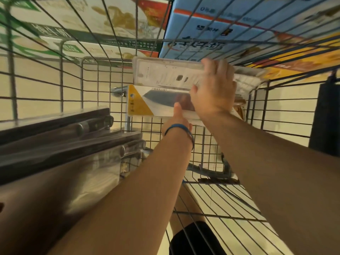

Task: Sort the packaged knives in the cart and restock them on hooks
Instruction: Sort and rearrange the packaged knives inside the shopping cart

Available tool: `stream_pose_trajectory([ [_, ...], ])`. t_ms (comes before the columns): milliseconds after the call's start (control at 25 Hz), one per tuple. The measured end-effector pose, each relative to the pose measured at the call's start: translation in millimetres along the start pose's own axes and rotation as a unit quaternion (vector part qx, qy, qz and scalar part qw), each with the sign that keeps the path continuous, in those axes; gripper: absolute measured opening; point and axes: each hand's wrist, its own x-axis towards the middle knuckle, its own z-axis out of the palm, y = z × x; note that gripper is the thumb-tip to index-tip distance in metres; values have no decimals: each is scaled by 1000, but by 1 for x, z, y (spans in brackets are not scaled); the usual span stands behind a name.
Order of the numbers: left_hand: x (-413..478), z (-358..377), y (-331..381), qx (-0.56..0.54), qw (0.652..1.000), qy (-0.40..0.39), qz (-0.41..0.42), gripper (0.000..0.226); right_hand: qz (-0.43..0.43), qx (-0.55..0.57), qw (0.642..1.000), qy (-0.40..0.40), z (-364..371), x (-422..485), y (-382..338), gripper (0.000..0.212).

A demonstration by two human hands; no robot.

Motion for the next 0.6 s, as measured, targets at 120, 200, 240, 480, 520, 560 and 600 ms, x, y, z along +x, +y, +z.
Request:
stream_pose_trajectory([
  [120, -5, 0, 1, 10, 1000, 10, 14, 57, -11, -32, 999, 9, 0, 3, 2, 55],
  [200, -5, -1, -2, 11, 1000, 4, 26, 57, -35, -27, 999, 14, -2, 4, 8, 42],
  [240, -5, -2, -3, 30, 999, 0, 32, 53, -50, -26, 998, 6, -2, 4, 10, 35],
  [480, -1, -3, 4, -28, 994, -84, 63, 51, -122, -43, 989, -69, -11, 7, 10, 44],
  [520, -1, -2, 4, -43, 991, -99, 79, 51, -126, -38, 989, -71, -16, 7, 11, 46],
  [560, 0, 1, 6, -59, 989, -108, 88, 50, -120, -23, 991, -57, -20, 5, 10, 50],
  [600, 2, 4, 8, -47, 988, -103, 104, 47, -106, 1, 994, -34, -23, -2, 6, 53],
])
